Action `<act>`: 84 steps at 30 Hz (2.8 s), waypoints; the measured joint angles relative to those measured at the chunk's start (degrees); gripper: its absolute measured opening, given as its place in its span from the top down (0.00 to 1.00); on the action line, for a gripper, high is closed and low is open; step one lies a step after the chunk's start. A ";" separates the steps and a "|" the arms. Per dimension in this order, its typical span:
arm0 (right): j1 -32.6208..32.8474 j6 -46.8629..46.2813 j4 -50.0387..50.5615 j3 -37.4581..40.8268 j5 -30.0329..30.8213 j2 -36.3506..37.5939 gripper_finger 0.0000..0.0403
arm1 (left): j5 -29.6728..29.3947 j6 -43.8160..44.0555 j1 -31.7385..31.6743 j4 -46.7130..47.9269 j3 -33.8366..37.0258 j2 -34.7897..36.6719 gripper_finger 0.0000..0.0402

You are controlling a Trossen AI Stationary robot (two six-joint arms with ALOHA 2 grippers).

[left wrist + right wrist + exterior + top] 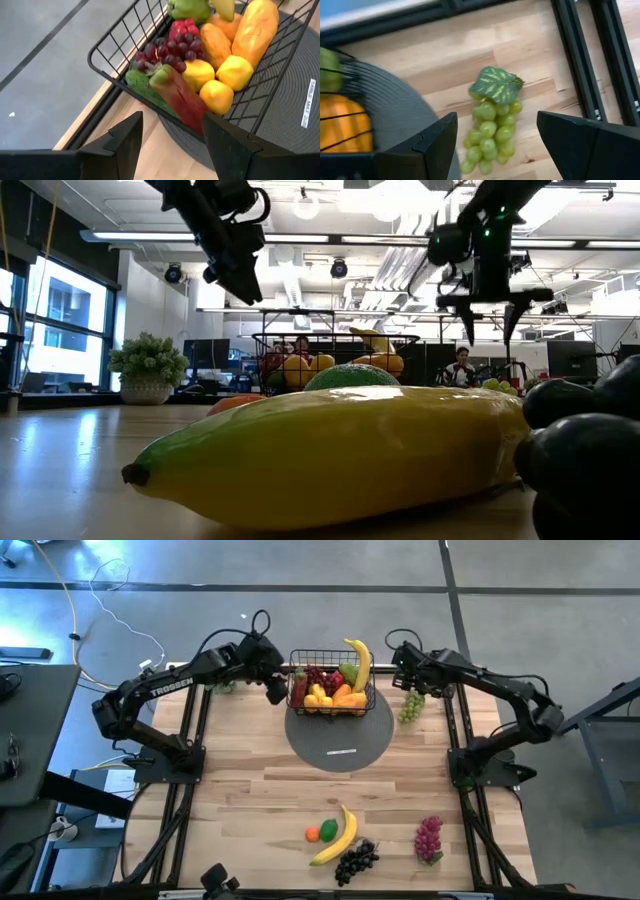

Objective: Build produce basket
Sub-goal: Put the grapes into the wire basket

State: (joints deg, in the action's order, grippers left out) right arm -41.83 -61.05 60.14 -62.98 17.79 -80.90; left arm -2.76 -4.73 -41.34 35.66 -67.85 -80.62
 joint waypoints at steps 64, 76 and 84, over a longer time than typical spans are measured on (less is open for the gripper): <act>-5.67 14.34 -4.08 0.15 -4.74 -5.66 0.97 | -8.59 -13.47 -0.39 -7.31 -0.02 -0.07 0.51; 0.43 21.43 -30.39 0.13 8.27 7.19 0.97 | -8.57 -12.84 -0.37 -9.36 -0.04 -0.07 0.51; 4.15 36.36 -58.26 0.04 8.39 3.55 0.97 | -8.55 -10.05 -0.37 -10.25 -0.04 -0.09 0.51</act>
State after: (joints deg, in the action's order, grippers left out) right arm -37.69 -24.69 1.88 -62.94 26.19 -77.35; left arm -11.31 -14.78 -41.71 25.41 -67.90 -80.71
